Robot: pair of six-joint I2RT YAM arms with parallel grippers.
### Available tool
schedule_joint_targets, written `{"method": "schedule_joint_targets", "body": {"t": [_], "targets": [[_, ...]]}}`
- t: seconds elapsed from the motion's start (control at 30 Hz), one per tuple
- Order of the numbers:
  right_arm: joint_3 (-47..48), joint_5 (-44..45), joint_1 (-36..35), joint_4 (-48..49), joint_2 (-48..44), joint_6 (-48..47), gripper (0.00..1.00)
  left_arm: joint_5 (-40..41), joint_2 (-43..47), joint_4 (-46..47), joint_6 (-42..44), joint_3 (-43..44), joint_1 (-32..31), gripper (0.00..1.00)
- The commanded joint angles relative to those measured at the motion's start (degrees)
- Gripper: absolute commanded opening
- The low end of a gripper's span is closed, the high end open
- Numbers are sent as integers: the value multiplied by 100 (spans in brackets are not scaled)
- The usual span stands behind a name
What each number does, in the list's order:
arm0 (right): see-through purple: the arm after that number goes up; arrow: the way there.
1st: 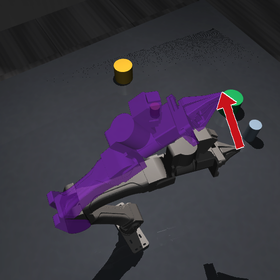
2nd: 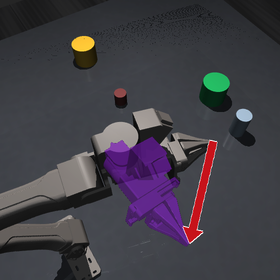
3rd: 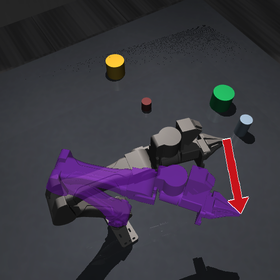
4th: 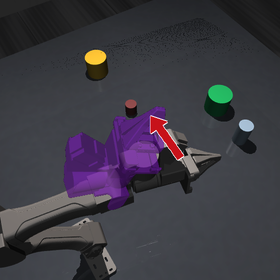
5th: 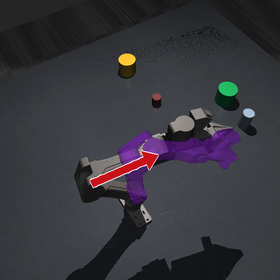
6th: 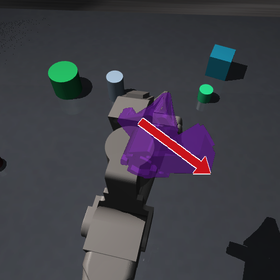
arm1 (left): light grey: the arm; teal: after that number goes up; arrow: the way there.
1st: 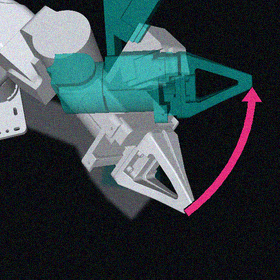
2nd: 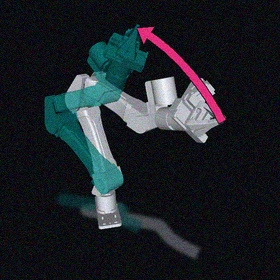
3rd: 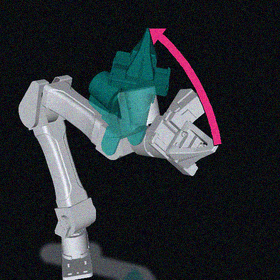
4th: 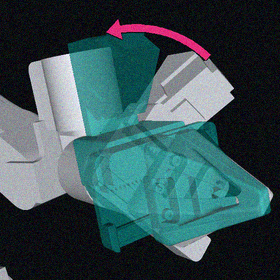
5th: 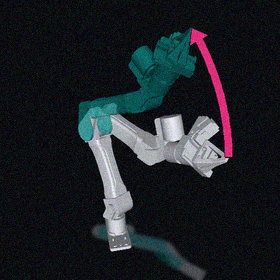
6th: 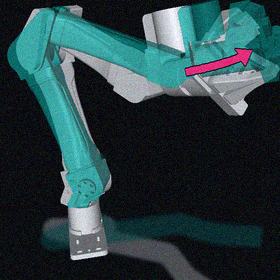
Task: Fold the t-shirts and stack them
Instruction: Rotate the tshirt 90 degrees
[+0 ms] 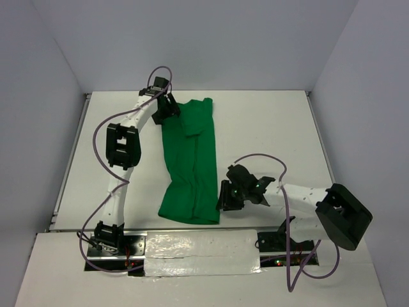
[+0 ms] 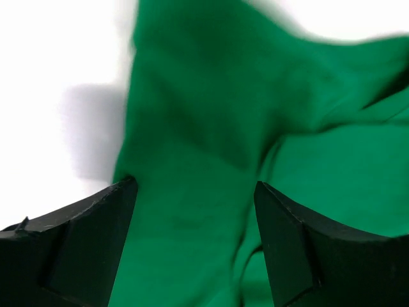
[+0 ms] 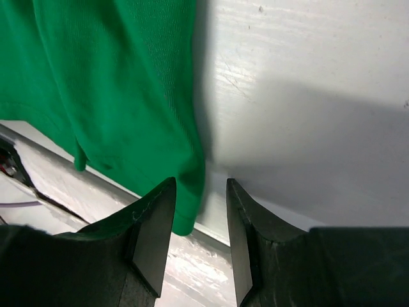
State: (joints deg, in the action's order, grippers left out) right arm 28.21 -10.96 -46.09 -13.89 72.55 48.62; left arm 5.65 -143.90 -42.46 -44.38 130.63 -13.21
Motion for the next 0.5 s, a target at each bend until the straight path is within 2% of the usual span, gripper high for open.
{"method": "schedule_joint_targets", "body": {"t": [0.0,0.2,0.4,0.47], "targets": [[-9,331,-32,53,232,112,45,-99,-418,35,184,463,12,87],[361,489,-23,-34,479,218,46,-503,-1087,738,272,1148,38,84],[466,1016,-23,-841,-355,245,47,-732,-1536,1801,237,1807,64,82],[510,1087,-23,-992,-628,235,48,-767,-1292,2186,167,1791,117,83]]}}
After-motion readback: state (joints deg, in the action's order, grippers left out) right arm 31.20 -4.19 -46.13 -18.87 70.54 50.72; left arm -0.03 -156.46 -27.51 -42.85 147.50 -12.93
